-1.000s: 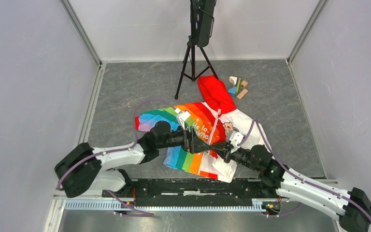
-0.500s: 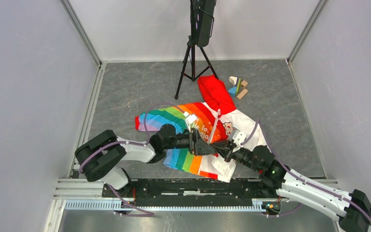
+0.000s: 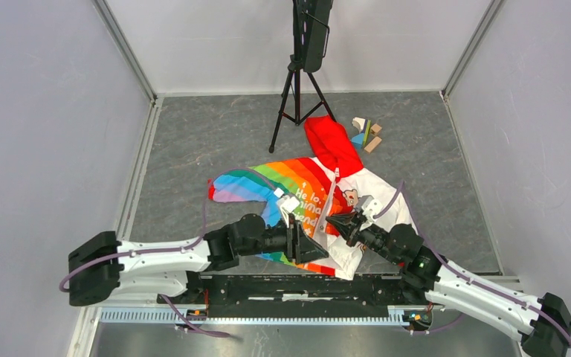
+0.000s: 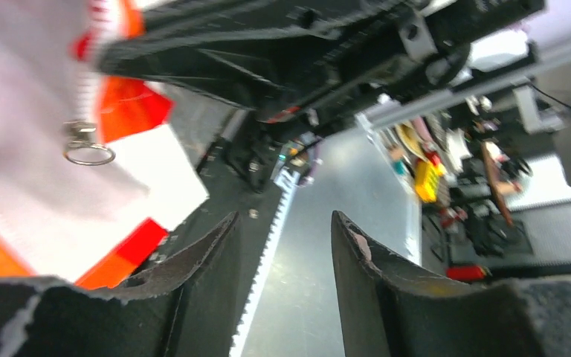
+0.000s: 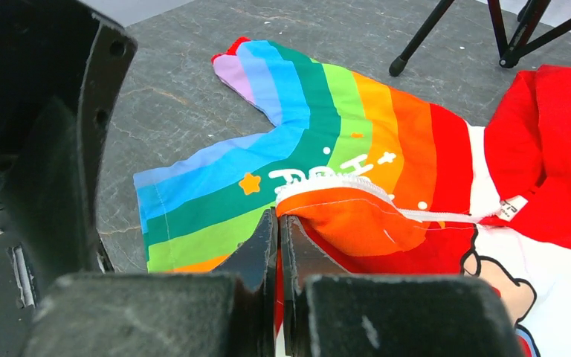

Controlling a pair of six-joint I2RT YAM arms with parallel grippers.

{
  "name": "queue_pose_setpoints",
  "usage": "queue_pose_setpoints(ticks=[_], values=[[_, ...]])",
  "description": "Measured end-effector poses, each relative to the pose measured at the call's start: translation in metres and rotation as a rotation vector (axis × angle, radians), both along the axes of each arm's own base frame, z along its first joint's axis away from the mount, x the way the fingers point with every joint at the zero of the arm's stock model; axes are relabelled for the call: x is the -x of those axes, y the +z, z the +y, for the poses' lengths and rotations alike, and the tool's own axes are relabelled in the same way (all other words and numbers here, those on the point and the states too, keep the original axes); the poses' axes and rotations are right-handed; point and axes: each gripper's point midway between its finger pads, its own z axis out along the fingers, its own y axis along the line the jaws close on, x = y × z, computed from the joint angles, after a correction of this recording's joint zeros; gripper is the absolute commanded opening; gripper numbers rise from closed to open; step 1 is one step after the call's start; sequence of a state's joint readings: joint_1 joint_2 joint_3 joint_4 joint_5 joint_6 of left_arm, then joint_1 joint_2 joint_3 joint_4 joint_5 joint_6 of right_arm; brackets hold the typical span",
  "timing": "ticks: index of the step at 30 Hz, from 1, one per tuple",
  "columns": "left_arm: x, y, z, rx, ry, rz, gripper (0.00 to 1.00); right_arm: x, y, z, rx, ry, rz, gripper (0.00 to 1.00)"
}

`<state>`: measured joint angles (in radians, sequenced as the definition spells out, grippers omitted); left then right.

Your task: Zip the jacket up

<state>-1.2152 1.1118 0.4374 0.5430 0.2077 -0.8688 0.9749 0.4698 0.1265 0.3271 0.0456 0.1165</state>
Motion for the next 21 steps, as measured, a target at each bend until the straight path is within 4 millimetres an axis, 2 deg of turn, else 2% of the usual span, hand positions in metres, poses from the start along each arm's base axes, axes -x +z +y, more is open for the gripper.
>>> queue_pose_setpoints(ticks=[3, 4, 8, 11, 13, 14, 16, 18, 21], values=[[-0.015, -0.006, 0.014, -0.059, 0.096, -0.02, 0.69, 0.002, 0.004, 0.0, -0.015, 0.006, -0.002, 0.0], [-0.021, -0.007, 0.019, -0.074, 0.125, -0.027, 0.71, 0.002, 0.005, 0.0, -0.022, 0.009, -0.004, 0.0], [-0.038, -0.007, 0.033, -0.101, 0.206, -0.035, 0.65, 0.005, 0.012, 0.0, -0.044, 0.023, -0.018, 0.0], [-0.054, -0.012, 0.036, -0.138, 0.246, -0.02, 0.62, 0.007, 0.011, 0.002, -0.041, 0.034, -0.017, 0.0], [-0.064, -0.015, 0.035, -0.155, 0.259, -0.008, 0.63, 0.008, 0.011, 0.003, -0.039, 0.048, -0.015, 0.0], [-0.068, -0.018, 0.034, -0.165, 0.259, 0.001, 0.67, 0.009, 0.01, 0.004, -0.037, 0.053, -0.015, 0.0], [-0.073, -0.024, 0.033, -0.178, 0.245, 0.014, 0.71, 0.011, 0.01, 0.005, -0.036, 0.064, -0.013, 0.0], [-0.076, -0.031, 0.032, -0.187, 0.212, 0.023, 0.71, 0.012, 0.01, 0.006, -0.036, 0.072, -0.013, 0.0], [-0.07, -0.035, 0.026, -0.178, 0.137, 0.026, 0.62, 0.012, 0.01, 0.006, -0.036, 0.076, -0.013, 0.0]])
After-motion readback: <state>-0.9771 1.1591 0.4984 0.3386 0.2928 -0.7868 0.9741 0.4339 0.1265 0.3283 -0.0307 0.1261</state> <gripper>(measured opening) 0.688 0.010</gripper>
